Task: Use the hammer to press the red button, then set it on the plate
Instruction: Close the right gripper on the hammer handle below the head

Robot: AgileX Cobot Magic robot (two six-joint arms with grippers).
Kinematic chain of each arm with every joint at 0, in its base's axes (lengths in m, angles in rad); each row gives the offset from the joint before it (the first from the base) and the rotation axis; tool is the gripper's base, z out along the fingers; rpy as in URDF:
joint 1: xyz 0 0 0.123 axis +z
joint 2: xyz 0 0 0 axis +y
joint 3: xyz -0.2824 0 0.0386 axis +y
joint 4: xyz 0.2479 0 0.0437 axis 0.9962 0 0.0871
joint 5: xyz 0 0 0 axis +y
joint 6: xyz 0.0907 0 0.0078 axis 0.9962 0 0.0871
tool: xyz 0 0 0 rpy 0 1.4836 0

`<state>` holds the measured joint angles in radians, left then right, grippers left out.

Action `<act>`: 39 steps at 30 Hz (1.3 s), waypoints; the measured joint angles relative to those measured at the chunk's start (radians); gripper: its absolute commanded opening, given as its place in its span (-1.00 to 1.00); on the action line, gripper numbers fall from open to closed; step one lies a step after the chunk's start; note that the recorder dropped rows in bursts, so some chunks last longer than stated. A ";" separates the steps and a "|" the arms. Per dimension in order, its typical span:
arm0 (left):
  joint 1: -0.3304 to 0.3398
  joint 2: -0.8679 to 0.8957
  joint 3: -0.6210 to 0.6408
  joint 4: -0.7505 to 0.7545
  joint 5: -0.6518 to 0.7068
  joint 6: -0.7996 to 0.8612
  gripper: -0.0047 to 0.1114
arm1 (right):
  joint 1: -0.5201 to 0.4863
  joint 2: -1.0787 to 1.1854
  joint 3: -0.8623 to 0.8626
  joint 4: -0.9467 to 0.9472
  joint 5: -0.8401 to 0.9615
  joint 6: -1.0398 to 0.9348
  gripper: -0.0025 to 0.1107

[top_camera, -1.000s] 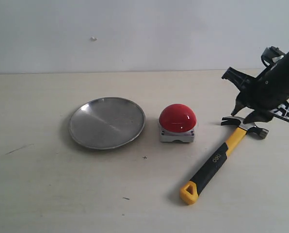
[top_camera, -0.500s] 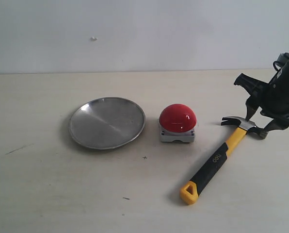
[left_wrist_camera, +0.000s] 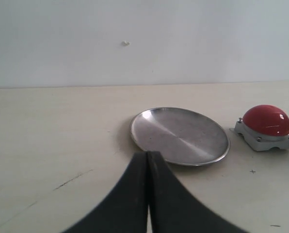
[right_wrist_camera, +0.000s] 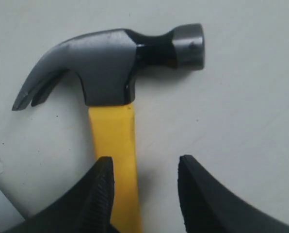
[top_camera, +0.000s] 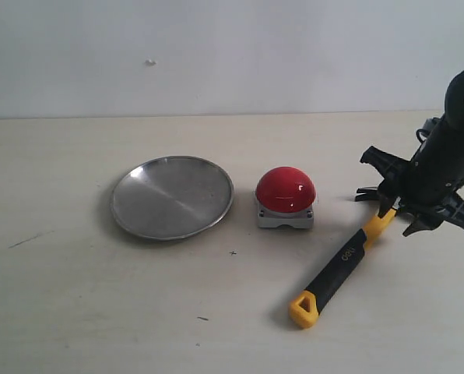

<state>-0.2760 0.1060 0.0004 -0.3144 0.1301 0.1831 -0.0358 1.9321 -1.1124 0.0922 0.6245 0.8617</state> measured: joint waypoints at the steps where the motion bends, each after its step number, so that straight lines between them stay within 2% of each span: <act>1: 0.000 0.000 0.000 0.000 0.000 0.000 -0.91 | 0.000 0.005 -0.002 0.019 0.000 -0.012 -0.20; 20: 0.000 0.000 0.000 0.000 0.000 0.000 -0.91 | 0.000 0.081 -0.032 0.101 -0.131 -0.040 -0.20; 28: 0.000 0.000 0.000 0.000 0.000 0.000 -0.91 | 0.000 0.099 -0.146 0.102 0.020 -0.084 -0.20; 39: 0.000 0.000 0.000 0.000 0.000 0.000 -0.91 | 0.000 0.139 -0.172 0.100 0.036 -0.090 -0.20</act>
<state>-0.2760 0.1060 0.0004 -0.3144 0.1301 0.1831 -0.0358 2.0716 -1.2840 0.1923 0.6604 0.7715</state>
